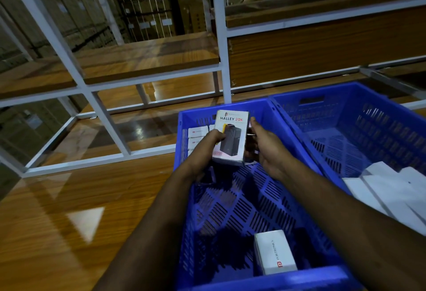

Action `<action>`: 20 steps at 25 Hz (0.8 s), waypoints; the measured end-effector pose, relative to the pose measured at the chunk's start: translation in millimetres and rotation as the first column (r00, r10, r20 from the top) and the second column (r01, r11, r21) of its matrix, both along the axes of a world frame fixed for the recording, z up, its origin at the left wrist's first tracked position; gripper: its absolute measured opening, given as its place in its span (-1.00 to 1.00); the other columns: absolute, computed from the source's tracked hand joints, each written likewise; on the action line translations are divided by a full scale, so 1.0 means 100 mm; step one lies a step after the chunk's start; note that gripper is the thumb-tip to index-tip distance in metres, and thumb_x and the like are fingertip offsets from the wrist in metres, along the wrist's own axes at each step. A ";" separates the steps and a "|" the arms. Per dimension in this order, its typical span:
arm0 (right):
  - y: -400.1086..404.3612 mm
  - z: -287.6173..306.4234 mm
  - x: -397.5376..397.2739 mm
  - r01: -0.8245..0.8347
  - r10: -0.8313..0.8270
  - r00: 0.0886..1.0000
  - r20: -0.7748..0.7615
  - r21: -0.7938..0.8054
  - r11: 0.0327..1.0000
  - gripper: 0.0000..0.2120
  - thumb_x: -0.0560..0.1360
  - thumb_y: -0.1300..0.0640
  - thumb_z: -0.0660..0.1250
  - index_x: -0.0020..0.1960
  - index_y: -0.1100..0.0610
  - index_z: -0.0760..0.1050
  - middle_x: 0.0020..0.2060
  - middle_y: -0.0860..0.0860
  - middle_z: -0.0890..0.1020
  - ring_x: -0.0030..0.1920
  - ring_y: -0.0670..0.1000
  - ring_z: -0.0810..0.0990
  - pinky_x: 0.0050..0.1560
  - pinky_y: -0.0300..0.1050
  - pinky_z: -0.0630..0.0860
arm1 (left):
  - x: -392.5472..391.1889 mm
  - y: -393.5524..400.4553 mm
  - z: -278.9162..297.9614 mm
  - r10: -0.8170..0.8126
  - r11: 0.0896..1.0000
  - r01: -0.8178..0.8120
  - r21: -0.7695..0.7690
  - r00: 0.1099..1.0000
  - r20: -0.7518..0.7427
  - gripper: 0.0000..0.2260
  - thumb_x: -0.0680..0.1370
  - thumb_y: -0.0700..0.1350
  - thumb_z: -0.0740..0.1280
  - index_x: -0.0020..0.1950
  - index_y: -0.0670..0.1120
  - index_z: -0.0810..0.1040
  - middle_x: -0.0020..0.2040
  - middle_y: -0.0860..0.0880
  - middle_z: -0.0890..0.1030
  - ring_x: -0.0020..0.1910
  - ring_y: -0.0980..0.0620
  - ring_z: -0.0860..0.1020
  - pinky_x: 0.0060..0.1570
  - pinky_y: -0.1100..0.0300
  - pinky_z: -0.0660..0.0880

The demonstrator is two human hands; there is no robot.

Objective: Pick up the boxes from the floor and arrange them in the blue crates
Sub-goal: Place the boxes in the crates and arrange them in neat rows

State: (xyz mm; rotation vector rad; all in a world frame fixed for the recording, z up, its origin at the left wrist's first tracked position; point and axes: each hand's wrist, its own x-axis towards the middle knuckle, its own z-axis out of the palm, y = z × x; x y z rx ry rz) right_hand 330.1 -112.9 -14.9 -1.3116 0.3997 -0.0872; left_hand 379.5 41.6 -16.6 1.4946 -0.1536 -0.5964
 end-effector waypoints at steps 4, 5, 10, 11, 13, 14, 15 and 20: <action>0.04 0.00 -0.02 0.032 -0.026 0.996 0.082 -0.068 0.997 -0.69 0.59 -0.11 0.29 0.12 0.11 0.59 -0.07 0.07 0.71 -0.13 0.04 0.68 -0.22 -0.05 0.61 | 0.02 0.00 0.02 0.067 0.993 -0.075 0.095 0.994 0.085 -0.66 0.62 0.06 0.13 0.07 -0.09 0.62 -0.02 -0.14 0.72 -0.14 -0.05 0.66 -0.17 0.13 0.54; 0.04 0.00 -0.03 0.045 -0.036 0.994 0.103 -0.083 0.996 -0.73 0.59 -0.08 0.31 0.11 0.11 0.59 -0.04 0.07 0.71 -0.10 0.05 0.68 -0.15 -0.01 0.62 | 0.04 0.00 0.00 0.061 0.992 -0.074 0.105 0.990 0.126 -0.66 0.64 0.05 0.10 0.11 -0.08 0.61 0.00 -0.12 0.72 -0.11 -0.02 0.67 -0.17 0.16 0.57; 0.10 0.05 -0.10 0.008 0.041 0.972 0.230 -0.210 0.978 -0.79 0.63 0.22 0.24 0.21 0.09 0.56 0.08 0.05 0.65 -0.01 0.03 0.67 -0.15 -0.13 0.65 | 0.02 0.04 0.04 0.053 0.999 -0.053 -0.001 0.997 0.058 -0.49 0.67 0.24 -0.02 0.17 -0.03 0.62 0.03 -0.12 0.73 -0.06 -0.04 0.70 -0.08 0.09 0.61; 0.10 0.05 -0.11 -0.002 0.063 0.967 0.248 -0.242 0.970 -0.74 0.61 0.27 0.24 0.25 0.10 0.56 0.10 0.07 0.64 -0.03 0.06 0.67 -0.13 -0.09 0.67 | 0.01 0.06 0.05 0.030 0.999 -0.028 -0.032 0.999 0.044 -0.46 0.66 0.28 -0.01 0.18 -0.02 0.62 0.03 -0.14 0.73 -0.04 -0.08 0.71 0.02 0.03 0.62; 0.09 0.06 -0.13 -0.006 0.085 0.958 0.275 -0.276 0.961 -0.67 0.58 0.33 0.27 0.29 0.11 0.56 0.10 0.10 0.62 -0.16 0.10 0.65 -0.14 -0.07 0.66 | 0.01 0.08 0.07 -0.010 0.999 0.012 -0.040 0.999 0.040 -0.45 0.63 0.31 0.05 0.26 -0.04 0.60 0.07 -0.16 0.72 0.03 -0.13 0.70 0.14 -0.05 0.59; 0.08 0.07 -0.14 0.000 0.083 0.955 0.284 -0.279 0.960 -0.67 0.57 0.34 0.28 0.28 0.11 0.57 0.08 0.11 0.63 -0.22 0.06 0.63 -0.17 -0.12 0.65 | 0.01 0.08 0.07 -0.021 0.999 0.022 -0.036 0.999 0.036 -0.44 0.61 0.32 0.07 0.32 -0.05 0.57 0.11 -0.18 0.71 0.08 -0.15 0.69 0.17 -0.07 0.59; 0.07 0.07 -0.15 0.009 0.078 0.954 0.289 -0.289 0.957 -0.68 0.56 0.35 0.29 0.26 0.12 0.59 0.03 0.12 0.65 -0.26 0.02 0.61 -0.20 -0.17 0.62 | 0.03 0.08 0.05 -0.019 0.999 0.020 -0.032 0.999 0.031 -0.43 0.60 0.33 0.09 0.35 -0.05 0.55 0.14 -0.18 0.70 0.11 -0.17 0.68 0.18 -0.08 0.58; 0.09 0.11 -0.15 0.044 0.044 0.950 0.309 -0.270 0.962 -0.76 0.57 0.27 0.32 0.21 0.12 0.58 0.01 0.04 0.66 -0.23 -0.01 0.63 -0.23 -0.22 0.61 | 0.09 0.08 0.00 0.087 0.993 -0.087 -0.074 0.996 -0.005 -0.49 0.64 0.29 0.08 0.25 -0.05 0.59 0.03 -0.15 0.73 -0.01 -0.12 0.71 0.06 -0.03 0.61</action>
